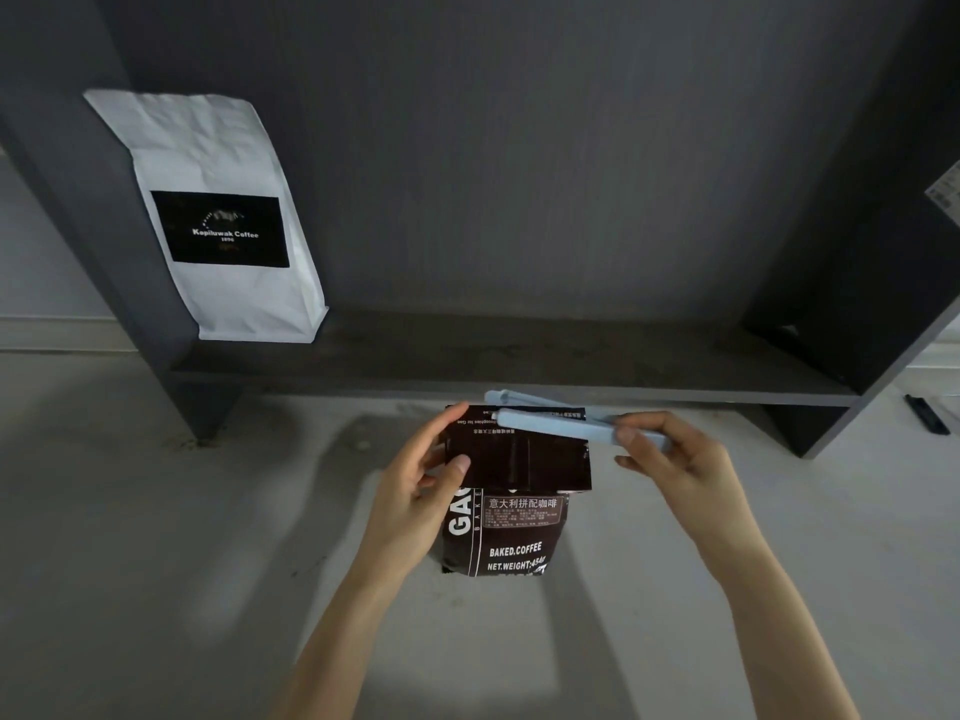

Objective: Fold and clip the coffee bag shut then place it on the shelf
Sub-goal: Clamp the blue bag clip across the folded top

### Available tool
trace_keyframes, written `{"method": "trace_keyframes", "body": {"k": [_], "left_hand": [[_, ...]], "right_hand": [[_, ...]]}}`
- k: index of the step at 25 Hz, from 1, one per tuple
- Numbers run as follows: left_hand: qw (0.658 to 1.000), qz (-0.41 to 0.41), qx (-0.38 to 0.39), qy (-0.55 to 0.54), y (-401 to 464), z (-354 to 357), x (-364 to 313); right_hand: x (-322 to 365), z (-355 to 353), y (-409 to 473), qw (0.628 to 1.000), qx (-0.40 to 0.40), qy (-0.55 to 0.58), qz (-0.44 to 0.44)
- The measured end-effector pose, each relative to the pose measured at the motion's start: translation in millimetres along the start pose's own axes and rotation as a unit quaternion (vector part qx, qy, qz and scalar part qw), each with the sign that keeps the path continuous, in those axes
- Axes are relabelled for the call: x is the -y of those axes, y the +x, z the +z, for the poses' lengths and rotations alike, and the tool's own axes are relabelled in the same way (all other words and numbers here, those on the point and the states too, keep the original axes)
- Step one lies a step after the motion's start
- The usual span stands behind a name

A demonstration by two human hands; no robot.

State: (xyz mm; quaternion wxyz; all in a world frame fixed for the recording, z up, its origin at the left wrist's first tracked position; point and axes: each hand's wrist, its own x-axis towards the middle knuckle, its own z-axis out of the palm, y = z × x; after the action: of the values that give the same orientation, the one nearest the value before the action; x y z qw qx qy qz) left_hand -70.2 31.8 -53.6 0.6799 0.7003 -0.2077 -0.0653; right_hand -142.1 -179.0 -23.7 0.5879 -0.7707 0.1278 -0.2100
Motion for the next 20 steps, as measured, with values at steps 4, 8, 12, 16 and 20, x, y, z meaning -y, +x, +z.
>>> {"method": "trace_keyframes", "body": {"k": [4,8,12,16,20], "left_hand": [[1.000,-0.004,0.000,-0.006,-0.2,-1.6,-0.6],[1.000,-0.004,0.004,-0.009,1.2,-3.3,0.4],[1.000,-0.014,0.016,-0.005,1.4,-5.3,0.2],[1.000,-0.017,0.006,0.016,2.4,-6.8,1.9],[1.000,-0.027,-0.012,0.008,2.3,-4.7,5.4]], "right_hand": [[-0.7,16.9,6.2,0.999,0.028,0.021,0.002],[-0.1,28.9,8.8,0.999,0.027,0.041,0.008],[2.1,39.1,8.9,0.997,0.055,0.062,0.003],[1.4,42.5,10.3,0.996,0.060,0.069,0.010],[-0.6,43.9,9.8,0.995,0.062,0.071,0.012]]}}
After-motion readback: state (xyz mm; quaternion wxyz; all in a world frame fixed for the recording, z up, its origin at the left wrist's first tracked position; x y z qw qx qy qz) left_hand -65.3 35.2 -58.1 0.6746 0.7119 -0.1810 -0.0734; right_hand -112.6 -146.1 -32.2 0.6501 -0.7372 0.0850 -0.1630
